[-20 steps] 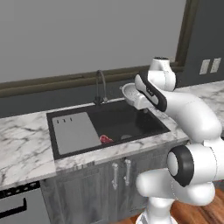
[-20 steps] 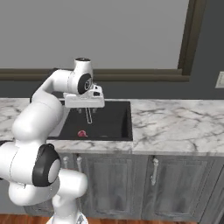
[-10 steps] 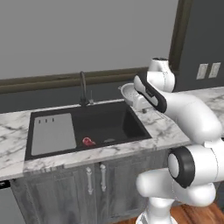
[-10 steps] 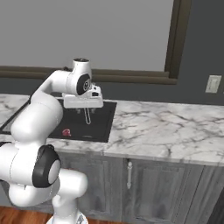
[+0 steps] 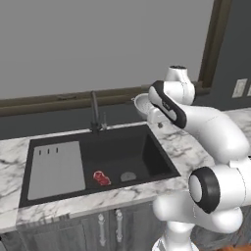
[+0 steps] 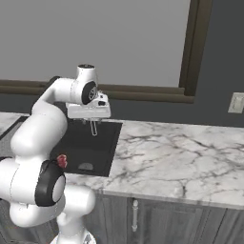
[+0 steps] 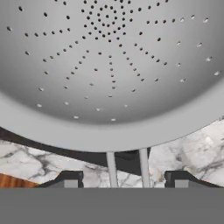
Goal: Pick the strainer and strainer and place them in the sink. Then turn on the water.
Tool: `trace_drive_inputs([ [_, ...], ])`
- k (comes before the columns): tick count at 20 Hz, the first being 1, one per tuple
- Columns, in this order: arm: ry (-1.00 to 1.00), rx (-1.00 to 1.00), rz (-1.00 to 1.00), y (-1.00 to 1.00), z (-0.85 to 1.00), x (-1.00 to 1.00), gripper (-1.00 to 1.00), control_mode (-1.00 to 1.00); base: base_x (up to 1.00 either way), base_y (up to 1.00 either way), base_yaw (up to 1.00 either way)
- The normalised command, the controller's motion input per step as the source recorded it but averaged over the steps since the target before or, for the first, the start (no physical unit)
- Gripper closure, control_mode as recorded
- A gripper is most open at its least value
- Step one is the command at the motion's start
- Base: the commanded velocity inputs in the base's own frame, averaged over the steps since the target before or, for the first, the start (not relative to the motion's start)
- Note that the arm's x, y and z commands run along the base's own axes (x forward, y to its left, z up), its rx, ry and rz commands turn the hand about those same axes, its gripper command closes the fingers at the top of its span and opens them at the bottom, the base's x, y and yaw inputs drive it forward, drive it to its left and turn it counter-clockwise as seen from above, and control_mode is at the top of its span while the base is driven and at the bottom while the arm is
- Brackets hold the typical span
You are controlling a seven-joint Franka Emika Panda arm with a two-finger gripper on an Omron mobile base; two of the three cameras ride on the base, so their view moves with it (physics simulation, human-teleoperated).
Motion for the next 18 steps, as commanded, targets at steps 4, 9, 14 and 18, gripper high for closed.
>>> trace_drive_inputs([
  [4, 0.0, 0.0, 0.0, 0.0, 0.0, 0.0, 1.0, 1.0, 0.59, -0.04, 0.0],
  [9, 0.0, 0.0, 0.0, 0.0, 0.0, 0.0, 1.0, 1.0, 0.48, -0.03, 0.02],
  [14, 0.01, 0.01, 0.03, 0.0, -0.14, 0.0, 1.0, -1.0, 0.07, 0.0, 0.09],
  [18, 0.06, 0.06, 0.17, 0.0, -0.7, 0.14, 1.0, -1.0, 0.0, 0.0, 0.0],
])
